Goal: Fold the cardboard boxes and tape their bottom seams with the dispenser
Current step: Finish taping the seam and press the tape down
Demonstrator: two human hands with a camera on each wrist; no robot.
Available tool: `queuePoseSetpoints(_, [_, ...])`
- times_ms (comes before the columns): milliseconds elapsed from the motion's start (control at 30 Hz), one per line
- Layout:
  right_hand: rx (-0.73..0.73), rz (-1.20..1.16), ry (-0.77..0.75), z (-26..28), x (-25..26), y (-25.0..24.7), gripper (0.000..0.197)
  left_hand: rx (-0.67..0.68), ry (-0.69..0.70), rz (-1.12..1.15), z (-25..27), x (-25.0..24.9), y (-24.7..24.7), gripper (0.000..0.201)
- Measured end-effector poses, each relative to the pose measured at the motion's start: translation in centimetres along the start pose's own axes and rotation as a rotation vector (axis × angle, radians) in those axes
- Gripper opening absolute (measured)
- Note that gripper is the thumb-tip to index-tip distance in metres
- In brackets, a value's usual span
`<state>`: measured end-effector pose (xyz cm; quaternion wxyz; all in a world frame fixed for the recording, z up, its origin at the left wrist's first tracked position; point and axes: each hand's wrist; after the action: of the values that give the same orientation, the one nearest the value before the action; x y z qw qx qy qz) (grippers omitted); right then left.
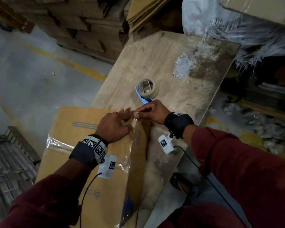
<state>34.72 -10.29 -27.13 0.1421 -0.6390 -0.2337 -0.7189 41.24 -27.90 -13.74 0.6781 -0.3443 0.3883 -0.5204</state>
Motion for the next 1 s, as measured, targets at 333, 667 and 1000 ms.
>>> queuePoseSetpoints(333, [0.077,0.113,0.013,-0.3,-1.4,-0.8,0.028,0.001,0.027,0.018,0.1,-0.2,0.1,0.074])
queuePoseSetpoints(667, [0.205,0.499,-0.12,0.2,-0.5,-1.6,0.056,-0.02,0.02,0.05,0.7,-0.4,0.5,0.076])
queuePoseSetpoints(1000, [0.23,0.202,-0.006,0.0,0.5,-1.5,0.033,-0.031,0.031,0.099,0.6,-0.2,0.2,0.075])
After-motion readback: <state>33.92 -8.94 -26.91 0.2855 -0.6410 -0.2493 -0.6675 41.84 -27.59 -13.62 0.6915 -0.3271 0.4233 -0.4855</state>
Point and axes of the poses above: each hand's wrist, its own z-axis away from the middle knuckle, its own y-axis out of the palm, x = y × z, and after that the axes turned 6 degrees about -y, right-handed
